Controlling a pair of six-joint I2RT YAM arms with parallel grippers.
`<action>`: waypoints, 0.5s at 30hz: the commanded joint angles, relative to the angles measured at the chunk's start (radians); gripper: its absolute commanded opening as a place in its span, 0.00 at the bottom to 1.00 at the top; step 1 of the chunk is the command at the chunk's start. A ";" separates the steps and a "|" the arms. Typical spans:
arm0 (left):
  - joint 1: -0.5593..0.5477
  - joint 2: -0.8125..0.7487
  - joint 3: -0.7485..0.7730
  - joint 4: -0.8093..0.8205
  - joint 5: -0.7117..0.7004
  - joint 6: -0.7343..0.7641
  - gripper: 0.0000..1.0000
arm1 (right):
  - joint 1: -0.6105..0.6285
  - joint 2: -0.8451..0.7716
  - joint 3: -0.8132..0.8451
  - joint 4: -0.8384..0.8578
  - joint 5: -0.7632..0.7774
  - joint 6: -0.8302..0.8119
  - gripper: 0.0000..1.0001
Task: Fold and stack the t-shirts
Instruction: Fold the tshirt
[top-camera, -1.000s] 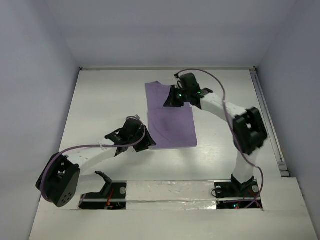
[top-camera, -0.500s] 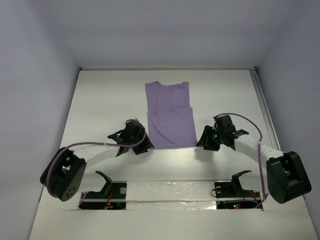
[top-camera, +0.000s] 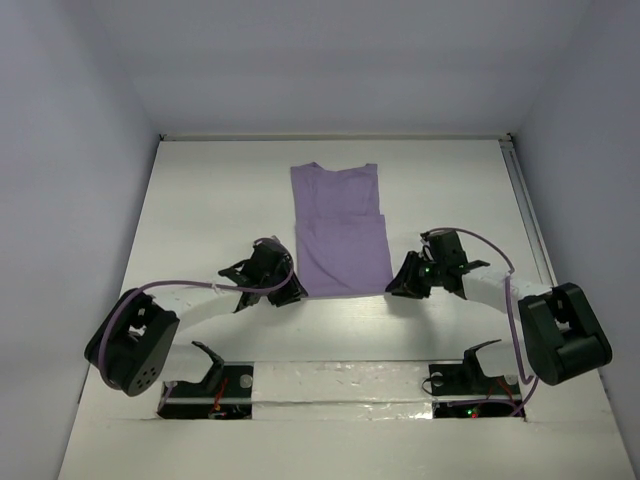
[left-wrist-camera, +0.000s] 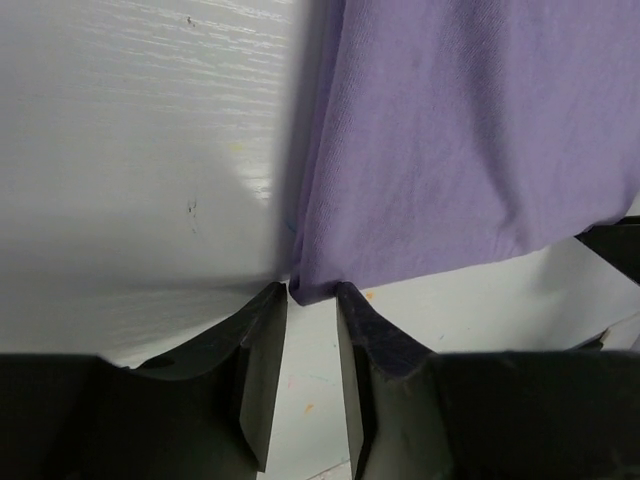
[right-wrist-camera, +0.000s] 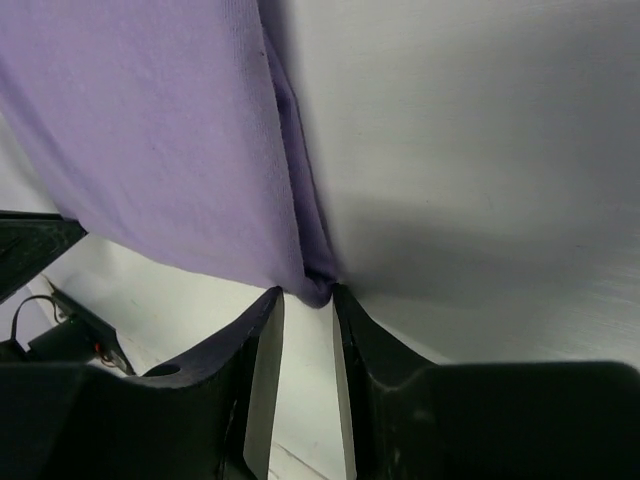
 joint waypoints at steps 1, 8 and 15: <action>0.006 0.019 -0.017 -0.020 -0.037 0.019 0.24 | -0.005 0.018 -0.027 0.016 0.039 -0.006 0.32; 0.006 0.039 0.017 -0.027 -0.054 0.033 0.14 | -0.005 0.051 -0.023 0.057 0.062 -0.008 0.29; 0.006 0.035 0.033 -0.036 -0.071 0.055 0.00 | -0.005 0.051 -0.021 0.074 0.067 -0.021 0.00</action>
